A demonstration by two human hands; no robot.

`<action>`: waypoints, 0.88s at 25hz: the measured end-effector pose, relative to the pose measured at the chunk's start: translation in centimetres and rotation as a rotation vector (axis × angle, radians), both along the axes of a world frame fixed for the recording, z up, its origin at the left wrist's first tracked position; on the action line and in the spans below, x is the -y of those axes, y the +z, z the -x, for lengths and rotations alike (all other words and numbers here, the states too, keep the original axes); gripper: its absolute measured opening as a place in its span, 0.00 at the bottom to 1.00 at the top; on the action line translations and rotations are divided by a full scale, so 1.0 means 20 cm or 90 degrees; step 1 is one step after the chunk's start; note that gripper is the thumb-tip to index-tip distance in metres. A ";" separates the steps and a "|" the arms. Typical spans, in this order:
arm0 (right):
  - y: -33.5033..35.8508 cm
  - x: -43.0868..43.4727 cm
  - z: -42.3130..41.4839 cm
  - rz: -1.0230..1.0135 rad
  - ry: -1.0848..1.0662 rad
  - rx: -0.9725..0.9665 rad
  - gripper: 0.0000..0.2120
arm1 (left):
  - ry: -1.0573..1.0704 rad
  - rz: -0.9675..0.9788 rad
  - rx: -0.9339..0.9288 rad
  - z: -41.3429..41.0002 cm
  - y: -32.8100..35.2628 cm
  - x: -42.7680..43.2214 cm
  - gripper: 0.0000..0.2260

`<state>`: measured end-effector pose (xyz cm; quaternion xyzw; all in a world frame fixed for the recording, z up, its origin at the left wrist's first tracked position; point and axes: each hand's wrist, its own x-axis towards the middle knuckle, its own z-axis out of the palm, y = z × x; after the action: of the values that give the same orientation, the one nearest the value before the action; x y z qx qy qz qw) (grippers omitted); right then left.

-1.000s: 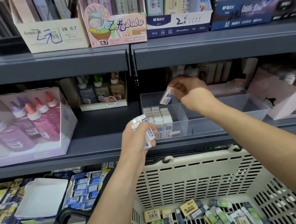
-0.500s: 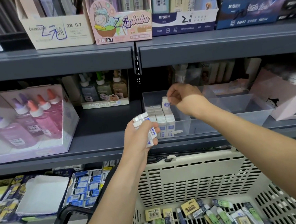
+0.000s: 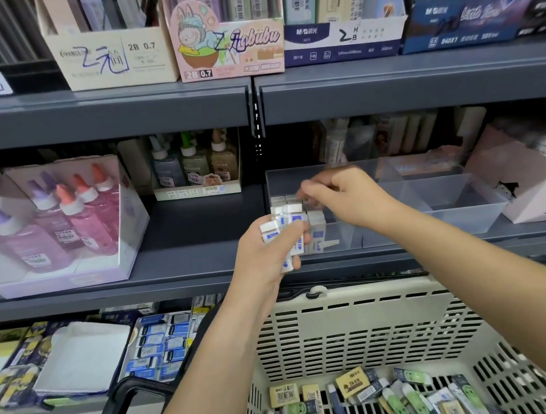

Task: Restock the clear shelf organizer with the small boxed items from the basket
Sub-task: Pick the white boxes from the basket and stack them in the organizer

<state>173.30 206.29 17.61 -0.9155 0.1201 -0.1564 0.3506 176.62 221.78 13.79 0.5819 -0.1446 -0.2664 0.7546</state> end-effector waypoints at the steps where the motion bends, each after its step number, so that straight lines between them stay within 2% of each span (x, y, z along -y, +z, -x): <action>1: 0.02 -0.03 0.04 -0.085 0.046 0.013 0.09 | -0.009 0.002 0.009 0.00 0.00 0.00 0.07; 2: 0.03 -0.06 0.07 -0.129 0.083 0.018 0.07 | -0.019 0.006 0.014 0.01 -0.01 0.00 0.07; 4: 0.04 -0.06 0.11 -0.119 0.106 0.009 0.06 | -0.034 0.014 0.010 0.01 -0.01 0.00 0.08; 8: 0.07 0.01 0.15 -0.144 0.066 0.030 0.04 | 0.002 -0.003 -0.053 0.00 -0.01 0.00 0.07; 10: 0.09 0.08 0.16 -0.142 0.012 0.051 0.01 | 0.038 -0.036 -0.042 0.00 -0.01 0.01 0.05; 15: 0.08 0.18 0.17 0.092 -0.101 0.023 0.04 | 0.060 -0.114 0.042 0.00 -0.02 0.00 0.06; 22: -0.06 0.12 0.13 0.145 -0.064 -0.058 0.03 | 0.053 -0.106 0.070 0.00 -0.03 0.00 0.09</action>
<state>170.78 203.94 16.37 -0.9484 0.1628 -0.1445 0.2304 176.56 221.88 13.26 0.6621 -0.1389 -0.2137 0.7048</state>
